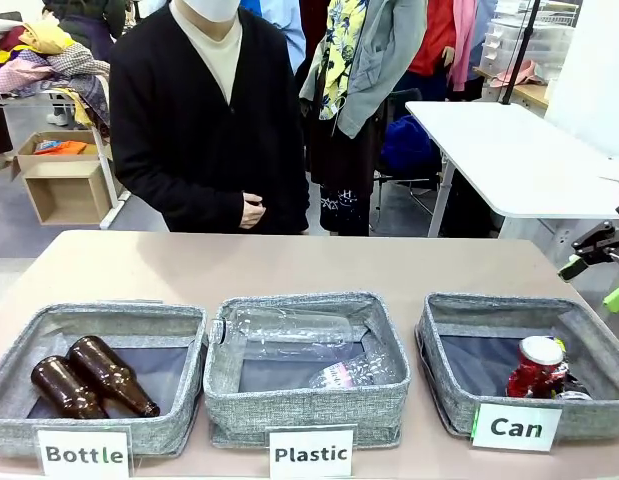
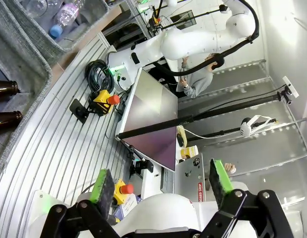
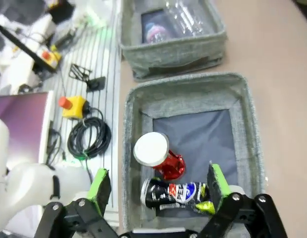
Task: Sort the can waste into the basket.
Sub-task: Pick up the can waste from the table and place it in the right Fabric basket.
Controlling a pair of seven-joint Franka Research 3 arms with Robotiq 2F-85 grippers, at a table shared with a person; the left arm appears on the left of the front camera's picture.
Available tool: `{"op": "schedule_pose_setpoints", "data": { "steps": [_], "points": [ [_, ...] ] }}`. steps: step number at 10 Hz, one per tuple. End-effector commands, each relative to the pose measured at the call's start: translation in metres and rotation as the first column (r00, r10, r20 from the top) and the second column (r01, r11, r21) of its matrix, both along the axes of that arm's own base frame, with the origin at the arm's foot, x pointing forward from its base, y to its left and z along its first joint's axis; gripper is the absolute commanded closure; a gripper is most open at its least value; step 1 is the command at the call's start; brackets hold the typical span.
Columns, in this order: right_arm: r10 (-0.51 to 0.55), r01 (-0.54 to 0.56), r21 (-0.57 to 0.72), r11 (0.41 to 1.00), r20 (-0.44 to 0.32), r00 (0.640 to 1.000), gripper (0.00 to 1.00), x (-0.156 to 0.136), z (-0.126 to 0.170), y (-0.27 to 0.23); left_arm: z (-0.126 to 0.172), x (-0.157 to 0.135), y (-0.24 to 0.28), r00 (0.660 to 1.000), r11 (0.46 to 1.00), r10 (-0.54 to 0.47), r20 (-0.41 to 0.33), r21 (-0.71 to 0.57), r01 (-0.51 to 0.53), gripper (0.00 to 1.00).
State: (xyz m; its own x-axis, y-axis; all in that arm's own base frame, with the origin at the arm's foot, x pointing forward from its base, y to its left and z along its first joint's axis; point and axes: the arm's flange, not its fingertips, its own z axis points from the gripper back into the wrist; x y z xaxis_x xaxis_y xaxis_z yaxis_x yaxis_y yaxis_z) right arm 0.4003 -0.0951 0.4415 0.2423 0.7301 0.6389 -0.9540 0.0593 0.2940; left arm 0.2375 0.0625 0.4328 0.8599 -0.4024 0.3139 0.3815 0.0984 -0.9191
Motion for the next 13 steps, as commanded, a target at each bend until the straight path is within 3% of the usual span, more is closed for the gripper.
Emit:
{"op": "schedule_pose_setpoints", "data": {
  "steps": [1,2,3,4,5,6,8,10,11,12,13],
  "points": [
    [-0.135,0.148,0.125,0.981,-0.109,0.985,0.0,0.009,0.007,-0.007,-0.001,-0.004,0.002,1.0,1.0,-0.012,0.01,-0.01,0.012,0.0],
    [-0.254,0.309,0.221,0.925,-0.247,0.935,0.0,0.014,0.012,-0.015,-0.001,-0.004,0.002,1.0,1.0,-0.012,0.01,-0.01,0.012,0.0],
    [-0.402,0.511,0.256,0.82,-0.378,0.834,0.0,0.018,0.017,-0.028,-0.001,-0.004,0.002,1.0,1.0,-0.012,0.01,-0.01,0.012,0.0],
    [-0.507,0.678,0.2,0.707,-0.525,0.683,0.0,0.022,0.015,-0.037,-0.001,-0.004,0.002,1.0,1.0,-0.012,0.01,-0.01,0.012,0.0],
    [-0.579,0.808,0.053,0.587,-0.67,0.465,0.0,0.026,0.007,-0.04,-0.001,-0.004,0.002,1.0,1.0,-0.012,0.01,-0.01,0.012,0.0],
    [-0.6,0.832,-0.061,0.551,-0.722,0.345,0.0,0.032,-0.004,-0.042,-0.001,-0.004,0.002,1.0,1.0,-0.012,0.01,-0.01,0.012,0.0],
    [-0.586,0.838,-0.206,0.506,-0.794,0.158,0.0,0.036,-0.019,-0.046,-0.001,-0.004,0.002,1.0,1.0,-0.012,0.01,-0.01,0.012,0.0],
    [-0.547,0.825,-0.209,0.524,-0.826,0.138,0.0,0.038,-0.024,-0.049,-0.001,-0.004,0.002,1.0,1.0,-0.012,0.01,-0.01,0.012,0.0],
    [-0.534,0.817,-0.201,0.541,-0.833,0.148,0.0,0.042,-0.026,-0.048,-0.001,-0.004,0.002,1.0,1.0,-0.012,0.01,-0.01,0.012,0.0],
    [-0.605,0.798,-0.247,0.55,-0.777,0.176,0.0,0.036,-0.033,-0.055,-0.001,-0.004,0.002,1.0,1.0,-0.012,0.01,-0.01,0.012,0.0],
    [-0.605,0.798,-0.247,0.55,-0.777,0.176,0.0,0.036,-0.033,-0.055,-0.001,-0.004,0.002,1.0,1.0,-0.012,0.01,-0.01,0.012,0.0]
  ]
}}
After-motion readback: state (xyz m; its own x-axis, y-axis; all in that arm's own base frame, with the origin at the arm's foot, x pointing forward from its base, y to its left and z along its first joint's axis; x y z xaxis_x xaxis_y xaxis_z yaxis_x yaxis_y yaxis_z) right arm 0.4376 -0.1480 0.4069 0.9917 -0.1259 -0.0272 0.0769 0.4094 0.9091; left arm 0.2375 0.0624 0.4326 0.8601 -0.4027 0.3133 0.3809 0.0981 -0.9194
